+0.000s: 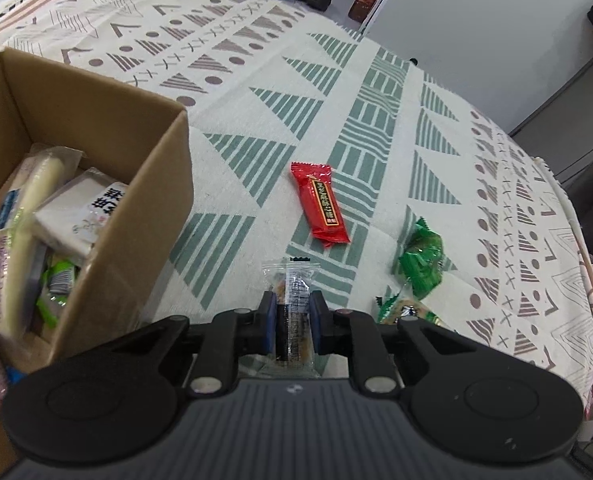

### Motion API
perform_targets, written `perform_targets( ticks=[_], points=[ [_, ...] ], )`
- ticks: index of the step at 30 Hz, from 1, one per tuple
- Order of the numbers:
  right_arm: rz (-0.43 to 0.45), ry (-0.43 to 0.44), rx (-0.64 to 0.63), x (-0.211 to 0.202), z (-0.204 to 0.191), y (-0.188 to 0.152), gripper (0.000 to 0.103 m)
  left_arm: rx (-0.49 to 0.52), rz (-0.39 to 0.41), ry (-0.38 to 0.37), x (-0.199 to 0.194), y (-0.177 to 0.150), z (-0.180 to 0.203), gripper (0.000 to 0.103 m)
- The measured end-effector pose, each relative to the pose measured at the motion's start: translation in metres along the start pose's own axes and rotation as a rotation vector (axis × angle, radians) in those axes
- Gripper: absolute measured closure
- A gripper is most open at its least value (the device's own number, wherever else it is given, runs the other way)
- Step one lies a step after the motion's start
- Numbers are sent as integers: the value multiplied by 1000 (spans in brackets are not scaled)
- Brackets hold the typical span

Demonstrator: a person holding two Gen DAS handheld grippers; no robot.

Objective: Organize snacks
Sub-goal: 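Grasp the clear stick packet with the left tool while the right tool grasps the green round cake, then carry the clear packet and green cake over the box with both tools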

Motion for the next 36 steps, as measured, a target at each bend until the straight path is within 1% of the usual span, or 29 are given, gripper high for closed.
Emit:
perform_targets(
  ticks=[6,18,24,36],
  points=[
    [-14,13,17,-9,0,-5,62,10,32,5,-23,-6,4,86],
    [37,132,36,-47,-4,-5,63,-22,133,43,-78,-10,-8,86],
    [58,193,22,-64,-15,-6,63,-43,180,63,-105,-11,-20,86],
    [126,312,-46,-101,-49,-13,63,-78,258,91,-154,-10,-47,86]
  ],
)
Point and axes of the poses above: each gripper's, at about its wrist camera, not at the fingertips, and x roughly the way its jaws point, z to its right, y to its top, the point moved 1 cm from there along x, roughly the way its jaws point, and after that the axes turned 3 degrees about -y, right-handed, at the moved point
